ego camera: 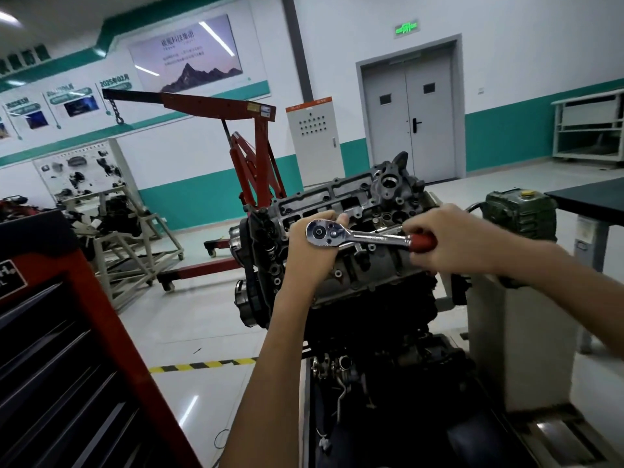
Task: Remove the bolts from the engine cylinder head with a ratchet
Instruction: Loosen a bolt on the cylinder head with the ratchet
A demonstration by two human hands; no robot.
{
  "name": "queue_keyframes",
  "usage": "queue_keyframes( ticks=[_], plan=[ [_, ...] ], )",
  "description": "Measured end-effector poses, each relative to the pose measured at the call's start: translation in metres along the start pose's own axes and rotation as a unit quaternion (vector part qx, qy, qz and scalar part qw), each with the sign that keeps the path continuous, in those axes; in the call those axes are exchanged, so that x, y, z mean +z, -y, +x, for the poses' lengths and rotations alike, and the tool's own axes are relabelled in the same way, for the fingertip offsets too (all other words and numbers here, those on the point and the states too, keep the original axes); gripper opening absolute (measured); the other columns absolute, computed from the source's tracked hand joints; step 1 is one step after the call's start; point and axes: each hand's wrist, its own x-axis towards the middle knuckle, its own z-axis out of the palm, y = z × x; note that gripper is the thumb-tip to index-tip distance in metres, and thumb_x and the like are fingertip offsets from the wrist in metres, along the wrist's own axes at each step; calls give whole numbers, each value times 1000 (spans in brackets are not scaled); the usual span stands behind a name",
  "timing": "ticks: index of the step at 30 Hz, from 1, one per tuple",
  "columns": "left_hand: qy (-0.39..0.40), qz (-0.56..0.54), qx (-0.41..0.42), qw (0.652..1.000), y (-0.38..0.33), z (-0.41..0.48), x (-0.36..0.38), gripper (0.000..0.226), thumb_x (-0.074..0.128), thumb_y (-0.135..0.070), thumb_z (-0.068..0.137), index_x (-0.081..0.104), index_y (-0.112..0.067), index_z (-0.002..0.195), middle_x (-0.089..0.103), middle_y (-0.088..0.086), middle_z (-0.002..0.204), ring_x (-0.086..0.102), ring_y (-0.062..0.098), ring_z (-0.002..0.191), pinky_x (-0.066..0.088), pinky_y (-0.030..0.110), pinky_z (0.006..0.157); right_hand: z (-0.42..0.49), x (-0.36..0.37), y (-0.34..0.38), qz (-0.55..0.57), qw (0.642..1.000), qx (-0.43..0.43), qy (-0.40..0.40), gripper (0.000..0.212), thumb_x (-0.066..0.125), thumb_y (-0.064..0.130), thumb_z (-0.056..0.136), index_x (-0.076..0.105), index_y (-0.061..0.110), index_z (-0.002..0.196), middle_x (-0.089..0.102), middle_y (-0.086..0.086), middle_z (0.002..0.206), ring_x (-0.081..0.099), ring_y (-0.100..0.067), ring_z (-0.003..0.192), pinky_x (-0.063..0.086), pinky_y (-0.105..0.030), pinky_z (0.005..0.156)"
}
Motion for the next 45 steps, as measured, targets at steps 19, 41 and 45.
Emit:
queue_keyframes(
  ticks=[19, 41, 45],
  plan=[
    [5, -12, -7, 1000, 4, -4, -4, 48, 61, -5, 92, 37, -23, 54, 33, -13, 52, 33, 1, 47, 29, 20, 51, -14, 39, 10, 69, 998, 0, 11, 26, 62, 13, 80, 46, 28, 65, 54, 7, 56, 51, -4, 45, 43, -16, 46],
    [20, -5, -26, 999, 3, 5, 3, 51, 60, -5, 91, 33, -19, 51, 30, -10, 47, 27, 7, 50, 25, 29, 55, -11, 24, -3, 47, 999, 7, 6, 17, 60, 11, 79, 51, 20, 69, 53, 5, 57, 48, -2, 43, 36, -14, 44],
    [6, 1, -4, 1000, 2, 3, 9, 52, 58, -1, 92, 36, -19, 48, 33, -11, 46, 27, 5, 49, 26, 28, 56, 5, -5, -17, -128, 990, -14, -55, 19, 58, 21, 78, 43, 25, 67, 50, 7, 56, 51, -9, 54, 43, -24, 52]
  ],
)
